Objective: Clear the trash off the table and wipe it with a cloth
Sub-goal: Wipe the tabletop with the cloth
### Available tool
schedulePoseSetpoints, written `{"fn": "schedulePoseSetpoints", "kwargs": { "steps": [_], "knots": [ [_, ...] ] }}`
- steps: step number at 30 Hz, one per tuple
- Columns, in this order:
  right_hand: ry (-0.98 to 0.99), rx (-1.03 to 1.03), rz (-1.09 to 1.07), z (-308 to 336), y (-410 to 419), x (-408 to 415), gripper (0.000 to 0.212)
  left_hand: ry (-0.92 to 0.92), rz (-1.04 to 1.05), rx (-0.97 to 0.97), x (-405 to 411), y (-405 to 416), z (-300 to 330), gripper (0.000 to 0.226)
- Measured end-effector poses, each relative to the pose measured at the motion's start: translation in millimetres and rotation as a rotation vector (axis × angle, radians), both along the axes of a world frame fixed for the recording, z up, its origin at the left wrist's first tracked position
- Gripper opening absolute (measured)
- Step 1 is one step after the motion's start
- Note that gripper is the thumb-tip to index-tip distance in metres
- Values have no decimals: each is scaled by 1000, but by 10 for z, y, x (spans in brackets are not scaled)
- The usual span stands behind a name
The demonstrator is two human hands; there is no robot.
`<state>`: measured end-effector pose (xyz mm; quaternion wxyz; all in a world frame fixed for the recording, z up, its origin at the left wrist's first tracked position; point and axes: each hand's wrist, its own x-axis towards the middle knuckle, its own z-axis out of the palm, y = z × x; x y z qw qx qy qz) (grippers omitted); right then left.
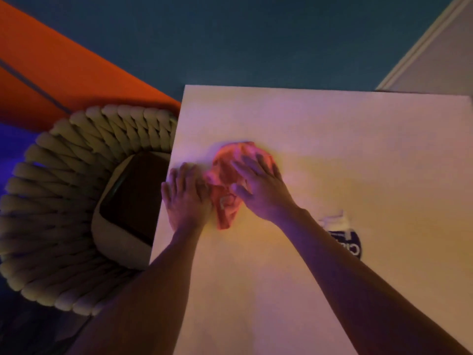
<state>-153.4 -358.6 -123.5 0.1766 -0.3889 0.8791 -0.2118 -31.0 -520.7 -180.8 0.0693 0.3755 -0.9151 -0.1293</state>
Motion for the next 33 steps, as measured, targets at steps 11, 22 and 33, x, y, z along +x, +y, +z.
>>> {"fn": "schedulePoseSetpoints", "kwargs": {
  "steps": [11, 22, 33],
  "knots": [
    [78, 176, -412, -35, 1677, -696, 53, 22, -454, -101, -740, 717, 370, 45],
    [260, 31, -466, -377, 1282, -1011, 47, -15, -231, -130, -1090, 385, 134, 48],
    [339, 106, -539, -596, 967, -1031, 51, -140, 98, -63, -1909, -470, 212, 58]
  ]
}}
